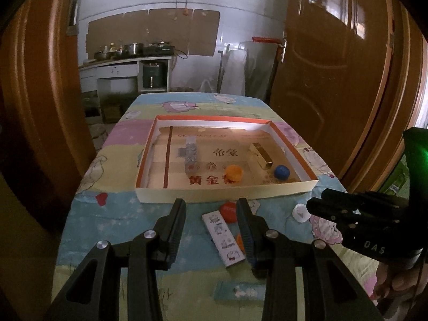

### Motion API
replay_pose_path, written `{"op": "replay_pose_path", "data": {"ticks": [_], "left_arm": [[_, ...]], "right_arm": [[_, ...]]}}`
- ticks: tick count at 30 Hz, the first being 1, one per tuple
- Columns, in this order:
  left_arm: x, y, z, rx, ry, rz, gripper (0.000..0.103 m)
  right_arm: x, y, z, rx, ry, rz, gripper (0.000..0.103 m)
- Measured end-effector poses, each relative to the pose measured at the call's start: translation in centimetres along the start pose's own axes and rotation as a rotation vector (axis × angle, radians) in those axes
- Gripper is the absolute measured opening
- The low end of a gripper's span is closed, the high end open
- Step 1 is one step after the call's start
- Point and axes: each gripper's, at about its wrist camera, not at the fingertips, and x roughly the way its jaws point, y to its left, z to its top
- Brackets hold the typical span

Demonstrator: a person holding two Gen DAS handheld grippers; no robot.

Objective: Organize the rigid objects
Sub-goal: 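Withdraw both tools from the tray toward the remaining items, then grasp the white printed box with the left tool while the right tool grasps the teal tube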

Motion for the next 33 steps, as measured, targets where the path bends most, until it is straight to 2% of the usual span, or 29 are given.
{"op": "replay_pose_path", "data": {"ticks": [14,18,24,33], "left_arm": [[-1.6,0.8,-3.0,-0.014,-0.02,0.011,0.039],[-1.8,1.3,-3.4,-0.021,-0.02,0.015,0.039],[-2.2,2.0,-3.8,-0.039,-0.022,0.02,0.039],[-2.1,3.2,-3.8,-0.063,-0.014,0.029,0.039]], "right_arm": [[-1.5,1.2,-3.3,-0.046,-0.012,0.053,0.037],[-1.4,2.6,-5.0,-0.098,0.006,0.115,0.038],[0.8,6.2,-8.2,-0.253,0.094,0.206,0.038],[2.4,7.5,-8.1,-0.32,0.098,0.216,0.041]]}}
